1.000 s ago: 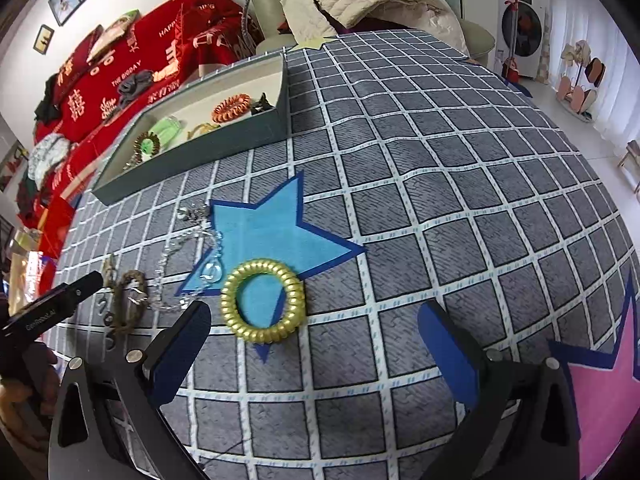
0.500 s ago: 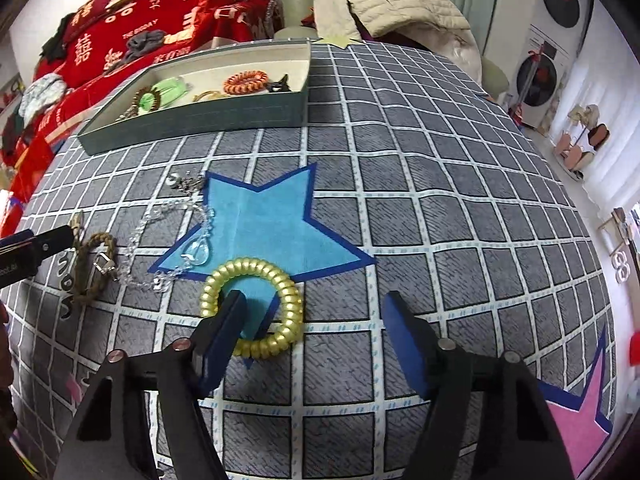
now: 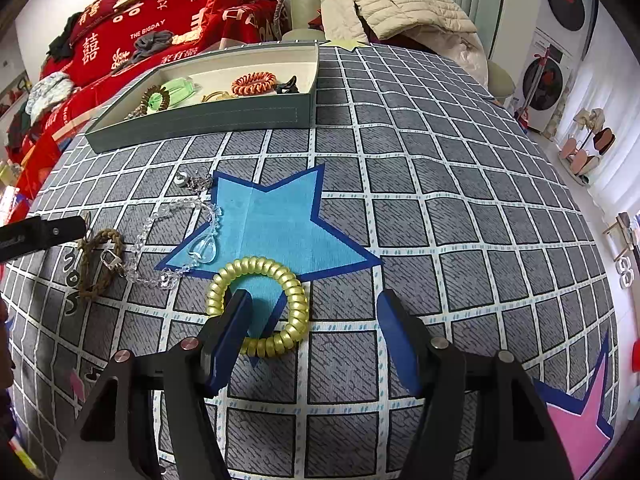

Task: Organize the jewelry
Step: 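Grasp the beige bunny hair clip with the left tool while the right tool grasps the yellow coil tie, then carry both items over the tray and open the right tool to drop the yellow coil tie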

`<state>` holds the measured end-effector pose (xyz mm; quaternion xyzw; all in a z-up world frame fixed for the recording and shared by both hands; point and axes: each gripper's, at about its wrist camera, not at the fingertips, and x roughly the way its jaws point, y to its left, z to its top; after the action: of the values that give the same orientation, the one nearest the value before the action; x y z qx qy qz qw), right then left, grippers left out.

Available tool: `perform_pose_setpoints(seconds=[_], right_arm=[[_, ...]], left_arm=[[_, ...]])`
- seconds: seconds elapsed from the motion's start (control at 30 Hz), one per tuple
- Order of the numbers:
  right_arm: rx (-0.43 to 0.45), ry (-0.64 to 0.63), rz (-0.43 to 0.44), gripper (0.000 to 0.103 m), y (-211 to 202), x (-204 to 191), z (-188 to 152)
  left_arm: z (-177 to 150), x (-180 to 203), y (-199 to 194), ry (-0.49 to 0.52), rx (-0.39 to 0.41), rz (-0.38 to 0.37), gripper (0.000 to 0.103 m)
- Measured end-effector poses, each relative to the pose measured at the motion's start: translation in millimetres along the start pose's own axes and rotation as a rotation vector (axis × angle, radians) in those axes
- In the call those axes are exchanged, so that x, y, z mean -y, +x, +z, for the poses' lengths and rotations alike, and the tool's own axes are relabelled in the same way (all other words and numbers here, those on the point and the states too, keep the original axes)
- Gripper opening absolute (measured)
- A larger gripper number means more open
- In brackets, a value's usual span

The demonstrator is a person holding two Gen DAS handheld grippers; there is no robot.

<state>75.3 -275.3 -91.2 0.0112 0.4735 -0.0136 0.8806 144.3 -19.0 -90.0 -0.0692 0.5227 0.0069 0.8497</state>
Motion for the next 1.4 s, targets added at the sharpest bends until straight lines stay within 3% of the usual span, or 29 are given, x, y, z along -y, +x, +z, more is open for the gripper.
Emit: perform_pose_setpoints(seconds=[0.1, 0.17, 0.3, 0.37, 0.5, 0.53, 0.63, 0.7, 1.07, 1.4], right_arm=[[0.0, 0.0, -0.001, 0.068, 0, 0, 0], [-0.003, 0.001, 0.0, 0.067, 0, 0, 0], [-0.001, -0.019, 0.016, 0.045, -4, -5, 0], [-0.004, -0.029, 0.025, 0.037, -5, -9, 0], [-0.007, -0.044, 0.038, 0.015, -7, -14, 0], [-0.007, -0.044, 0.039, 0.012, -7, -14, 0], [-0.001, -0.031, 0.043, 0.011, -8, -14, -1], [0.0, -0.018, 0.05, 0.011, -8, -12, -2], [0.002, 0.067, 0.126, 0.011, -17, 4, 3], [0.038, 0.095, 0.183, 0.011, -27, 6, 35]], left_arm=[[-7, 9, 0, 0.042, 0.0, 0.042, 0.103], [-13, 15, -4, 0.083, 0.024, 0.046, 0.094], [-16, 18, -9, 0.134, 0.034, 0.025, 0.077], [-17, 19, -12, 0.167, 0.042, 0.008, 0.062], [-20, 18, -13, 0.211, 0.056, -0.026, 0.052], [-21, 18, -15, 0.219, 0.062, -0.037, 0.04], [-23, 14, -17, 0.239, 0.064, -0.082, 0.029], [-23, 9, -19, 0.235, 0.062, -0.119, 0.029], [-14, 5, -31, 0.247, 0.104, -0.171, 0.029], [17, 8, -48, 0.259, 0.172, -0.209, 0.029]])
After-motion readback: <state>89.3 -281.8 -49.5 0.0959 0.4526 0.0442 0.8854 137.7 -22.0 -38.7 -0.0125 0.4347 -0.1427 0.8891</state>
